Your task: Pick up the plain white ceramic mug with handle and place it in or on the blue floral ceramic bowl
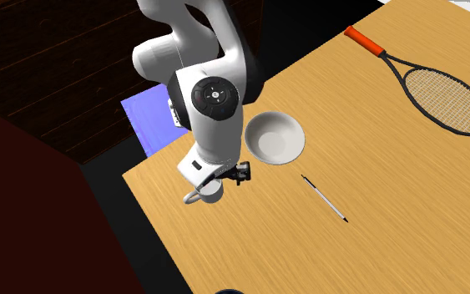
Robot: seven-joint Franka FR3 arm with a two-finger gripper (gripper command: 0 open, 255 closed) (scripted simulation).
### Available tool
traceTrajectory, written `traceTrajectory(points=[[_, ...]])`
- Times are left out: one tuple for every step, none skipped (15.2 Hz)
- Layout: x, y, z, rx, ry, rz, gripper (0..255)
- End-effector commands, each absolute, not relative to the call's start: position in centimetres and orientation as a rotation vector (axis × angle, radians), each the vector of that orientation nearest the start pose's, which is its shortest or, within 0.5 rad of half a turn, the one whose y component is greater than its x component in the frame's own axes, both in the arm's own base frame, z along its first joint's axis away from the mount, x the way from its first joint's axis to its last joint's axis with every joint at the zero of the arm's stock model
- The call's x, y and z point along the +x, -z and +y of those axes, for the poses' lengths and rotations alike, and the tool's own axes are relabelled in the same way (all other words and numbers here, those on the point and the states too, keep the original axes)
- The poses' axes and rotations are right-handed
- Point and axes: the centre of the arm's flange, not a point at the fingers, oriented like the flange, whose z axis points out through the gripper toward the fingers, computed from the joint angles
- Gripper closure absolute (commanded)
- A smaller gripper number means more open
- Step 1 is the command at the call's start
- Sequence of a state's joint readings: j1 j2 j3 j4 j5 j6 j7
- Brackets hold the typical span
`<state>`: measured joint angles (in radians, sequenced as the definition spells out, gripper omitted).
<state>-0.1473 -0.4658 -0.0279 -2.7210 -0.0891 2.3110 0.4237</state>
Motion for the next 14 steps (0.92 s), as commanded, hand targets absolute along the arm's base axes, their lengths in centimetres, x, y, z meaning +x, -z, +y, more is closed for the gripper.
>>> traceTrajectory(points=[[37.0,-36.1,-6.8,-3.072,0.102,0.849,0],[37.0,-35.6,-6.8,-3.072,0.102,0.849,0],[37.1,-35.1,-6.9,-3.072,0.102,0.849,0],[37.1,-34.8,-6.9,-3.072,0.102,0.849,0],[37.1,-34.8,-6.9,-3.072,0.102,0.849,0],[37.1,-34.8,-6.9,-3.072,0.102,0.849,0],[37.1,-34.8,-6.9,-3.072,0.102,0.849,0],[37.1,-34.8,-6.9,-3.072,0.102,0.849,0],[37.1,-34.8,-6.9,-3.072,0.102,0.849,0],[37.1,-34.8,-6.9,-3.072,0.102,0.849,0],[37.1,-34.8,-6.9,-3.072,0.102,0.849,0],[37.1,-34.8,-6.9,-3.072,0.102,0.849,255],[37.1,-34.8,-6.9,-3.072,0.102,0.849,255],[37.1,-34.8,-6.9,-3.072,0.102,0.849,255]])
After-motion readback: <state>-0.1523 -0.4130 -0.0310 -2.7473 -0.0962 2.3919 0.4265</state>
